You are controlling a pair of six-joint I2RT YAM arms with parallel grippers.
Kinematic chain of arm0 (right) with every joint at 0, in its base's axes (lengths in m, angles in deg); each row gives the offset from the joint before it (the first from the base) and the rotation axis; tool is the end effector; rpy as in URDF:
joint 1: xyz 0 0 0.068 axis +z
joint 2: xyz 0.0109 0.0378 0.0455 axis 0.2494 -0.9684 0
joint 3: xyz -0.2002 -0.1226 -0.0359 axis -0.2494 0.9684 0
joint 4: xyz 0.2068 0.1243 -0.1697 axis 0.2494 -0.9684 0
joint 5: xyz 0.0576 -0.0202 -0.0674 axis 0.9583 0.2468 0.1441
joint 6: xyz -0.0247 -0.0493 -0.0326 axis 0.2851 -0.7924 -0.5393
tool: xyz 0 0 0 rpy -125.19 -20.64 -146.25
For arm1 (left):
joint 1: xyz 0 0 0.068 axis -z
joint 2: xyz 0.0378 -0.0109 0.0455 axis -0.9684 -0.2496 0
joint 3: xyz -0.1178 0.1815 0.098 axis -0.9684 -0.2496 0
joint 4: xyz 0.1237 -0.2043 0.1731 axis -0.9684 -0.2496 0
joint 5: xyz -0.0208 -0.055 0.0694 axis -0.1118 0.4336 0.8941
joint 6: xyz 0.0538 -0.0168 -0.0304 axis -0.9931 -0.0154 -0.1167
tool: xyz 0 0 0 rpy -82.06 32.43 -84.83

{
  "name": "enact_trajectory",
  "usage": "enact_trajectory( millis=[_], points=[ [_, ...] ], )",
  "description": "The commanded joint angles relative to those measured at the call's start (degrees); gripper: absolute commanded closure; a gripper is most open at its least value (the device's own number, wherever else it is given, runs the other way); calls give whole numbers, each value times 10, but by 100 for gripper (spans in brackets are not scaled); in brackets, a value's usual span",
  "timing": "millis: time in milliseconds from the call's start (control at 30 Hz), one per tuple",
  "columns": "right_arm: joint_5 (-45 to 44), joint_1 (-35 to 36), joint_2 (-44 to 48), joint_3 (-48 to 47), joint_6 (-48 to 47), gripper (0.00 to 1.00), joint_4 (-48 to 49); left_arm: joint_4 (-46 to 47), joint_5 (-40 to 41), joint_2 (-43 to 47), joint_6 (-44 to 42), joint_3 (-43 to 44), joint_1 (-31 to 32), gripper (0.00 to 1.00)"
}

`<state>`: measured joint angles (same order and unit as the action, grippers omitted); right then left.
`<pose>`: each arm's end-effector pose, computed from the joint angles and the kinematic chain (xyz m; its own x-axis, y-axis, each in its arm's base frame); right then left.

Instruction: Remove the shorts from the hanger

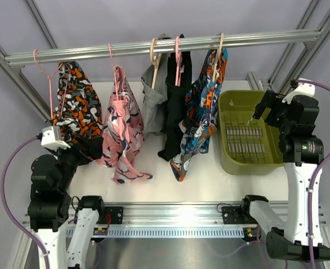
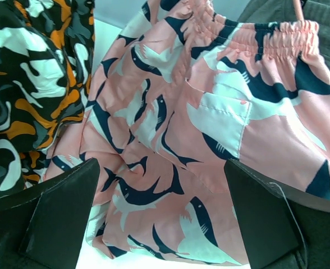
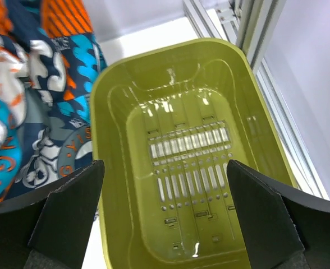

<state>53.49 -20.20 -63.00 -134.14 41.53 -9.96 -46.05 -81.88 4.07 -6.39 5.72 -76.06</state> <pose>0.2356 -0.0268 0.4178 -0.3276 0.1541 -0.9322 0.1978 0.9759 0.0919 0.1260 -0.0049 0.3855 -0.1990 -0.4232 -0.8839 0.0291 0.8990 -0.4370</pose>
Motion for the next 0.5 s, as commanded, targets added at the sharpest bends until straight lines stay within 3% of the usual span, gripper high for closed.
enact_trajectory(
  millis=[0, 67, 133, 167, 300, 433, 467],
  points=[
    [38, 0, 32, 3, -8, 0, 23, 13, -32, -3, 1, 14, -4, 1],
    [150, 0, 55, 14, -49, 1, 36, 5, -35, -4, 0, 21, -4, 1],
    [273, 0, 64, 10, -159, 1, 19, -6, -38, -3, 3, 28, -3, 1],
    [375, 0, 61, 1, -192, 0, -17, -9, -40, -2, 4, 30, -4, 1],
    [474, 0, 15, -89, -293, 1, -136, -9, -51, 3, 6, 30, -4, 1],
    [488, 0, -50, -164, -215, 0, -149, -5, -74, -2, 18, 35, -3, 1],
    [480, 0, -60, -192, -152, 0, -133, 2, -80, -3, 22, 33, -3, 1]
  ],
)
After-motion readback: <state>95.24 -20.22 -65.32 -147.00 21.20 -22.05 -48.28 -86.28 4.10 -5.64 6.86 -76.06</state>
